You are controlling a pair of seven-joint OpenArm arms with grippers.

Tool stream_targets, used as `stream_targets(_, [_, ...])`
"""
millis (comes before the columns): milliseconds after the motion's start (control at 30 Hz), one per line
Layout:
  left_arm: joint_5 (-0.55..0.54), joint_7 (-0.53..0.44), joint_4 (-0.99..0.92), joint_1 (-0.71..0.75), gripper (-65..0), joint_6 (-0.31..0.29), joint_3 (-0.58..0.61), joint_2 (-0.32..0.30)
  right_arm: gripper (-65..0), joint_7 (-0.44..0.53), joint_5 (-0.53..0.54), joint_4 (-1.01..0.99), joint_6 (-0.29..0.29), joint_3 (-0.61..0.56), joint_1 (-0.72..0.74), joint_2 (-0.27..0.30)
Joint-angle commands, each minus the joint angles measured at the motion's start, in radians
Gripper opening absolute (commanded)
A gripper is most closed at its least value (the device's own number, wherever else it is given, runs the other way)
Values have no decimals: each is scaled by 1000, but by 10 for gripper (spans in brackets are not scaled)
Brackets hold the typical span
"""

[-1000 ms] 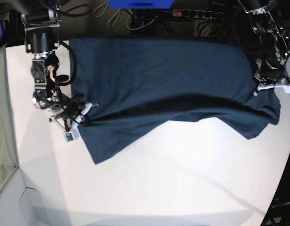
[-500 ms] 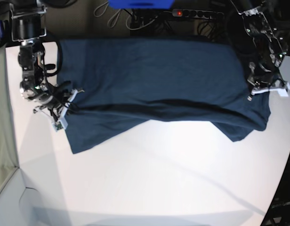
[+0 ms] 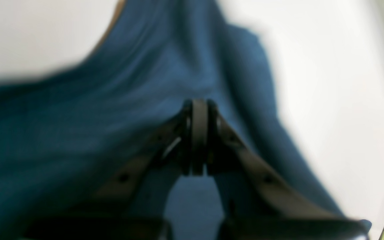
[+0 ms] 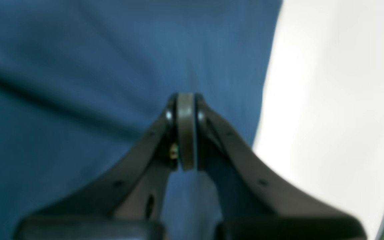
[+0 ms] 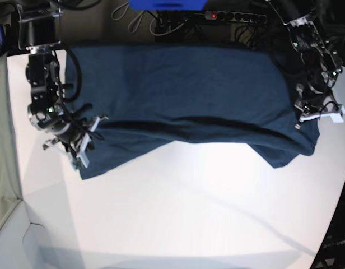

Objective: Layout the t-shirt on the table in an organized manner, then fold the t-shirt properly
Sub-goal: 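Drag the shirt with both grippers away from the table edge to straighten it, then slide the left gripper along the shirt edge toward the hem and pull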

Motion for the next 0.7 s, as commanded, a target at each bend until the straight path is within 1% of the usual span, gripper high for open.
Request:
stream_targets(0, [-9, -10, -6, -8, -649, -5, -3, -18, -650, 13, -7, 16, -1, 10, 33, 5])
stream_targets(67, [-12, -10, -39, -3, -649, -5, -5, -33, -650, 18, -7, -14, 2, 9, 82, -25])
stream_targets(133, [-11, -10, -56, 1, -649, -5, -5, -34, -650, 20, -7, -73, 4, 6, 143, -48])
stream_targets(233, [-9, -10, -72, 6, -649, -5, -5, -38, -650, 21, -7, -212, 5, 4, 240, -84])
stream_targets(333, [-14, -11, -65, 33, -649, -5, -6, -44, -650, 35, -7, -386, 5, 4, 326, -104])
stream_targets(433, [-17, -11, -66, 41, -649, -5, -6, -54, -650, 104, -7, -551, 5, 4, 370, -104])
stream_targets(567, [-17, -11, -74, 50, -649, -5, -37, -56, -650, 193, -7, -694, 2, 3, 376, -94])
stream_targets(667, [-17, -11, -76, 49, -649, -5, -63, -51, -650, 241, -7, -769, -1, 1, 373, -59])
